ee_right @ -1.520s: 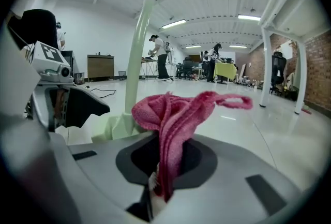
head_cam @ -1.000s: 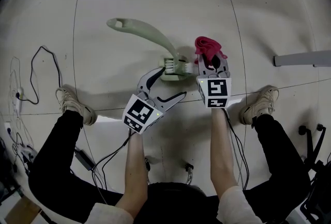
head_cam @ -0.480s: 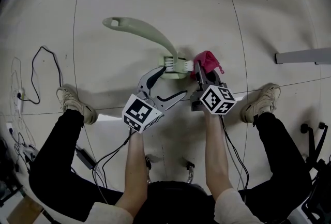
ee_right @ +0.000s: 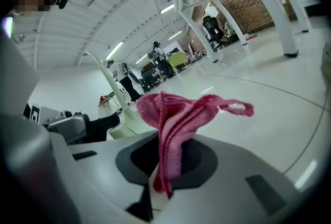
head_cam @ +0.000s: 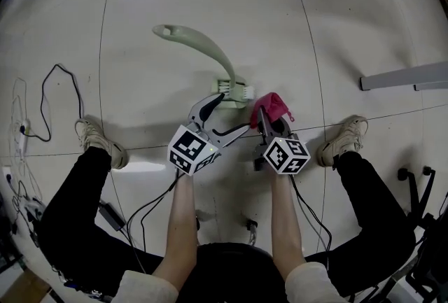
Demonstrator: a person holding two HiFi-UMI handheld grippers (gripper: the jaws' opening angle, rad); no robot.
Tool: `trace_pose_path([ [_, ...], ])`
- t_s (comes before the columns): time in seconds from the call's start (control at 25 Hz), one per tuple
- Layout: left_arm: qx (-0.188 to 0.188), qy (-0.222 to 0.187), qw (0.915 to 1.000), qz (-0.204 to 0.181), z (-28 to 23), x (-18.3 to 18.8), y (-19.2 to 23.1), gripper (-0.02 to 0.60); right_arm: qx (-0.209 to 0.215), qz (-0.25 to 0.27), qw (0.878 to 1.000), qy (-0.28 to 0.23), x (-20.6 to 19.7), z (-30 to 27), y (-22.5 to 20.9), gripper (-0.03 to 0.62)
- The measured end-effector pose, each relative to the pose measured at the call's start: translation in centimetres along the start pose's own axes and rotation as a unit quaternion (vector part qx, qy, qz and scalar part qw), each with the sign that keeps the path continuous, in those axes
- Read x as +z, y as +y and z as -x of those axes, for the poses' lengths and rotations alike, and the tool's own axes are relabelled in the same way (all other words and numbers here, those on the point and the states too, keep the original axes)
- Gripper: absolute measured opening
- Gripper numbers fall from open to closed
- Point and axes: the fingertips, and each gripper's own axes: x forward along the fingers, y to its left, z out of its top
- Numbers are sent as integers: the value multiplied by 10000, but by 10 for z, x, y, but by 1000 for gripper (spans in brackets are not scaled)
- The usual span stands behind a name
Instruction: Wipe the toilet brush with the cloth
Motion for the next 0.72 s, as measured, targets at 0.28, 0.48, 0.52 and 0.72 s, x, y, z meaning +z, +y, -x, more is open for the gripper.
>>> trace_pose_path([
  [0.28, -153, -24, 9999, 26, 6, 0, 1, 400, 205, 1427, 9894, 153, -25, 18, 59, 32],
  [0.48, -196, -134, 9997, 43, 18, 11, 12, 400, 797, 1705, 9811, 444, -55, 8, 102, 32],
  [0.52, -128, -250, 9996, 86, 24, 16, 16, 400, 891, 1800, 9784, 482, -58, 4, 107, 32],
  [0.72, 317, -470, 9978, 329, 54, 15, 38, 400, 1172, 2052, 9706, 458, -56, -22, 133, 32],
])
